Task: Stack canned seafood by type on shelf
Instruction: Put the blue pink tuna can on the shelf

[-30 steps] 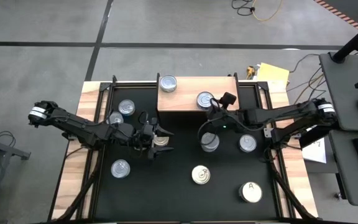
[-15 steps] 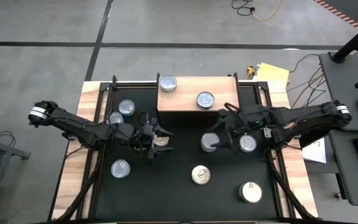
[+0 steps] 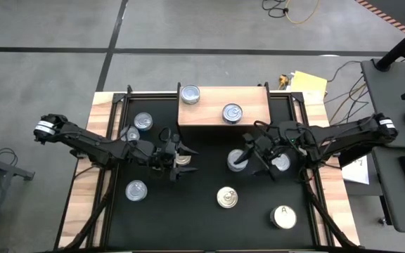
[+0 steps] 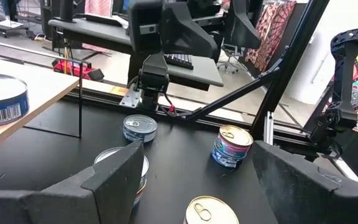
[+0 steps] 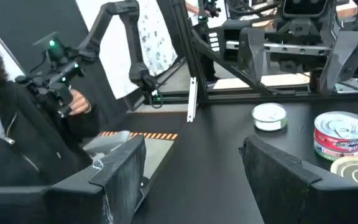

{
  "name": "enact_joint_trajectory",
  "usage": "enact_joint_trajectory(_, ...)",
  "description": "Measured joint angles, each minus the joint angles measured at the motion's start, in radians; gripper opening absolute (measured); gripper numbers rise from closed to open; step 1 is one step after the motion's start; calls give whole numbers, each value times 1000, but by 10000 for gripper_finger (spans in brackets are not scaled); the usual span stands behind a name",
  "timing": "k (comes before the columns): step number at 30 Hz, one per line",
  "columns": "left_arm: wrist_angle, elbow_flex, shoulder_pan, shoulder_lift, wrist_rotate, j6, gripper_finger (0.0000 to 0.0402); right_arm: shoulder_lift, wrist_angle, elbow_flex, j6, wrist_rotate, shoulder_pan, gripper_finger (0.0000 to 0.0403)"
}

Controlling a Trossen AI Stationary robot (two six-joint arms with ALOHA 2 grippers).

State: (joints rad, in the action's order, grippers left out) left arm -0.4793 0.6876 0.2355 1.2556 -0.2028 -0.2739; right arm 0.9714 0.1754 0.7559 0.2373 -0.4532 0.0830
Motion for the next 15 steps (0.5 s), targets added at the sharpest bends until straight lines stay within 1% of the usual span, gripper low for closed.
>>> enact_joint_trajectory(3,0,0,0,0,0,0,284,18,17,0,1,0,7,253)
enact_joint_trajectory(7,0,0,0,0,0,0,284,42,46,0,16,-1,23,243)
enact_joint_trajectory(15,0,0,0,0,0,0,284,94,83,0,42,2,61,204)
